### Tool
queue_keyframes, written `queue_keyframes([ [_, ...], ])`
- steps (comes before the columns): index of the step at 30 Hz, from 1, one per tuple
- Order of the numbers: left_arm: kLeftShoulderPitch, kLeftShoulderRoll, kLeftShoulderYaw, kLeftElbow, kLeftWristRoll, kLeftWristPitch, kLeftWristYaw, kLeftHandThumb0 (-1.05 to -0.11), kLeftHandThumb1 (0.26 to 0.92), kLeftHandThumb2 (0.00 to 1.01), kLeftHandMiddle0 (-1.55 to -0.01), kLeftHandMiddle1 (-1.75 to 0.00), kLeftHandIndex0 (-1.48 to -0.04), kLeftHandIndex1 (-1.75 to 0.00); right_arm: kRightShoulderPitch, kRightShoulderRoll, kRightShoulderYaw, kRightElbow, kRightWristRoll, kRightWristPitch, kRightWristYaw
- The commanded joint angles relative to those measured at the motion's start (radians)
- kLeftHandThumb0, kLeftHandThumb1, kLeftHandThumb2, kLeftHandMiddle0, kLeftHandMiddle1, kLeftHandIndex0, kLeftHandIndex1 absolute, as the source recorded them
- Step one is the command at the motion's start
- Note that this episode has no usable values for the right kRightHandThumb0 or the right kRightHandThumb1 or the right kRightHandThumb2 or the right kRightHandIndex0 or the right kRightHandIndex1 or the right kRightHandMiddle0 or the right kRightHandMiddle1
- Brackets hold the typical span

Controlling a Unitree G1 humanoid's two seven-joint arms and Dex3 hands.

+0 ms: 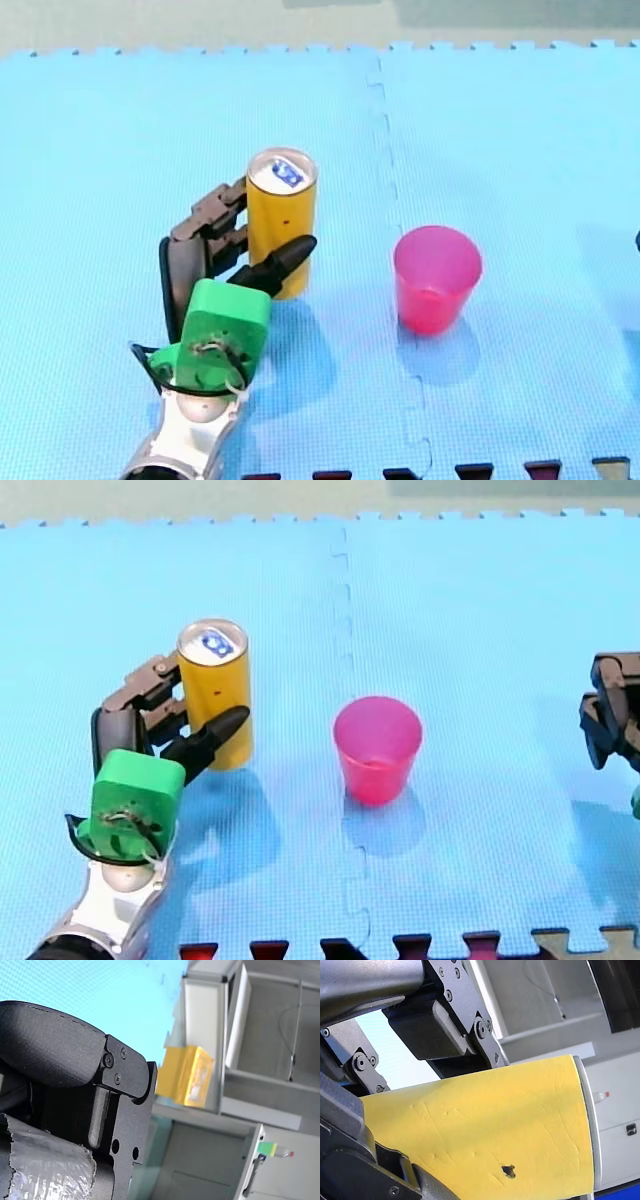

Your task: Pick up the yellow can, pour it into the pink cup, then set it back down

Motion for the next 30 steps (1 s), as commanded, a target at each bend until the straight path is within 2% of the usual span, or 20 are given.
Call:
queue_keyframes([
  [1, -0.005, 0.005, 0.013, 0.011, -0.006, -0.026, -0.005, -0.4, 0.821, 0.0, -1.32, -0.01, -1.2, 0.0, -0.002, -0.006, -0.002, 0.001, 0.004, 0.002, 0.001],
  [7, -0.009, 0.0, 0.036, 0.03, -0.013, -0.069, -0.019, -0.391, 0.818, 0.0, -1.34, -0.01, -1.2, 0.0, -0.005, -0.007, -0.004, 0.003, 0.004, 0.005, 0.003],
  [22, 0.014, -0.005, 0.026, 0.043, 0.062, -0.067, 0.073, -0.373, 0.811, 0.0, -1.34, -0.01, -1.2, 0.0, -0.007, -0.011, -0.013, 0.008, 0.016, 0.009, 0.021],
  [30, 0.009, -0.022, 0.033, 0.066, 0.049, -0.065, 0.06, -0.364, 0.809, 0.0, -1.34, 0.0, -1.2, 0.0, -0.009, -0.014, -0.018, 0.007, 0.023, 0.015, 0.031],
])
